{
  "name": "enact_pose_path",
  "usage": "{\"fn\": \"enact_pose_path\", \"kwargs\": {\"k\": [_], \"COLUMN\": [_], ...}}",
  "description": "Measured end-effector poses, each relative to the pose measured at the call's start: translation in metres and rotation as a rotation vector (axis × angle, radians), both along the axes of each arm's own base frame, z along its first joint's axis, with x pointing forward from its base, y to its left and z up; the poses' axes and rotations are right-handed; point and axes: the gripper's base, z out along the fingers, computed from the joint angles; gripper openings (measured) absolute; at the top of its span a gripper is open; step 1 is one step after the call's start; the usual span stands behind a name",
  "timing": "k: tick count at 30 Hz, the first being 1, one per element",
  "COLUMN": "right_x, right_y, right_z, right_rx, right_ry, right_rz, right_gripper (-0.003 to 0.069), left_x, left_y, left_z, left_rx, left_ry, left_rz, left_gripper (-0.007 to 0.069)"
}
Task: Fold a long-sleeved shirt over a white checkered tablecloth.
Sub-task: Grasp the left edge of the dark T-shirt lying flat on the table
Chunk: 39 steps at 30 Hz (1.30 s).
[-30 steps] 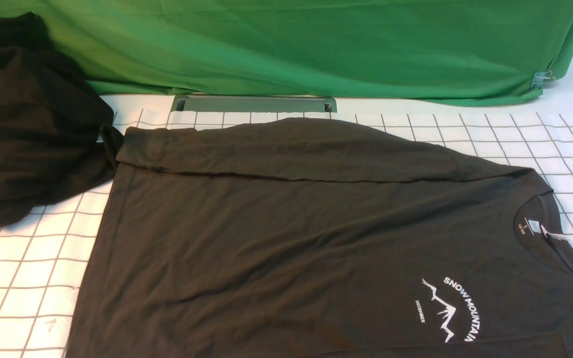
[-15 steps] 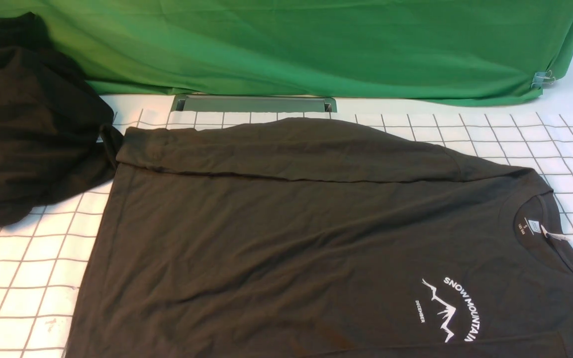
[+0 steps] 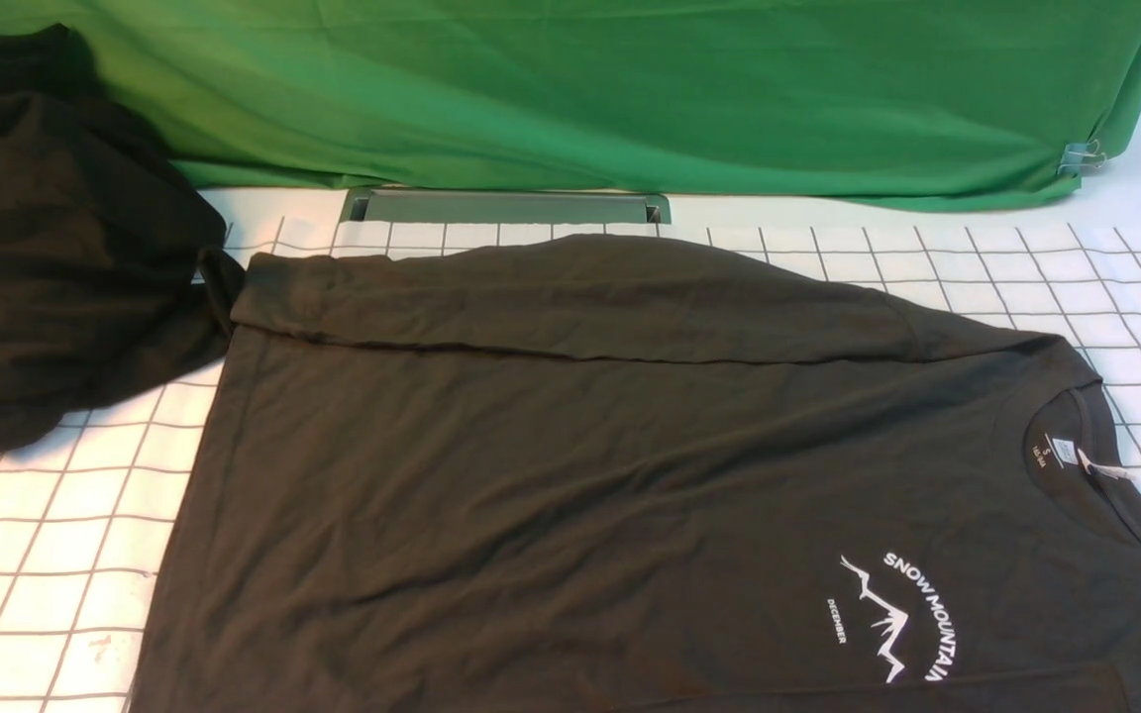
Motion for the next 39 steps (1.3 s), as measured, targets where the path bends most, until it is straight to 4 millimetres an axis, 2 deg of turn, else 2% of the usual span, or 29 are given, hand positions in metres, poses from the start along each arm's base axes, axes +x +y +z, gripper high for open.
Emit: {"fn": "enact_pose_path", "kwargs": {"k": [2,3,4,5,6,7,8,10,11,12,14,15,16,17,18,20,21,23,26,30,33,35,37,39], "right_x": [-0.001,-0.002,-0.002,-0.002,-0.002,-0.002,-0.003,-0.003,-0.003,-0.003,-0.002,-0.002,-0.003,-0.006,-0.006,-0.008,-0.009,-0.006,0.006,0.019,0.026,0.030,0.037,0.041], "right_y": [-0.001,-0.001,-0.001,-0.001,-0.001,-0.001,-0.001,-0.001,-0.001,-0.001,0.000,0.002,0.002,0.006,0.006,0.013,0.016,0.021,0.040,0.065,0.081,0.090,0.100,0.104], "right_z": [0.006,0.008,0.008,0.010,0.010,0.010,0.010,0.011,0.011,0.011,0.010,0.012,0.015,0.027,0.030,0.059,0.071,0.079,0.094,0.088,0.081,0.078,0.075,0.074], "right_rx": [0.100,0.135,0.138,0.162,0.164,0.172,0.178,0.212,0.234,0.239,0.294,0.307,0.306,0.269,0.269,0.092,0.039,-0.037,-0.246,-0.404,-0.452,-0.464,-0.464,-0.465], "right_ry": [-0.069,-0.093,-0.095,-0.109,-0.112,-0.116,-0.119,-0.127,-0.130,-0.130,-0.096,-0.058,-0.058,-0.017,-0.023,0.055,0.078,0.153,0.382,0.563,0.614,0.624,0.629,0.632], "right_rz": [0.015,0.021,0.022,0.027,0.028,0.030,0.031,0.039,0.044,0.046,0.077,0.100,0.112,0.161,0.170,0.277,0.315,0.377,0.563,0.722,0.796,0.823,0.833,0.833], "right_gripper": [0.0242,0.0242,0.0242,0.0242,0.0242,0.0242,0.0242,0.0242,0.0242,0.0242,0.0211,0.0172,0.0164,0.0077,0.0077,0.0015,0.0008,0.0002,-0.0003,-0.0003,-0.0003,-0.0003,-0.0003,-0.0003], "left_x": [0.006,0.018,0.018,0.038,0.037,0.055,0.064,0.087,0.097,0.099,0.117,0.122,0.123,0.127,0.128,0.124,0.122,0.119,0.117,0.122,0.124,0.127,0.133,0.135], "left_y": [-0.006,-0.010,-0.010,-0.014,-0.014,-0.017,-0.018,-0.020,-0.021,-0.022,-0.024,-0.025,-0.025,-0.029,-0.029,-0.040,-0.043,-0.047,-0.054,-0.055,-0.056,-0.056,-0.058,-0.060], "left_z": [0.021,0.028,0.032,0.031,0.032,0.026,0.021,-0.002,-0.012,-0.014,-0.040,-0.052,-0.054,-0.069,-0.071,-0.092,-0.098,-0.105,-0.113,-0.113,-0.117,-0.123,-0.133,-0.138], "left_rx": [0.067,0.128,0.141,0.256,0.271,0.361,0.410,0.511,0.549,0.554,0.591,0.594,0.597,0.615,0.619,0.693,0.702,0.732,0.789,0.834,0.836,0.853,0.852,0.845], "left_ry": [0.158,0.343,0.359,0.625,0.639,0.847,0.949,1.205,1.289,1.304,1.480,1.550,1.560,1.625,1.634,1.693,1.711,1.738,1.769,1.719,1.748,1.778,1.807,1.824], "left_rz": [-0.042,-0.071,-0.073,-0.117,-0.121,-0.176,-0.211,-0.335,-0.388,-0.401,-0.523,-0.570,-0.579,-0.623,-0.629,-0.676,-0.675,-0.679,-0.629,-0.587,-0.589,-0.588,-0.596,-0.628], "left_gripper": [0.0003,0.0003,0.0003,0.0003,0.0003,0.0003,0.0003,0.0003,0.0003,0.0003,0.0000,-0.0005,-0.0006,-0.0008,-0.0008,-0.0008,-0.0008,-0.0009,-0.0008,0.0022,0.0098,0.0173,0.0294,0.0351]}}
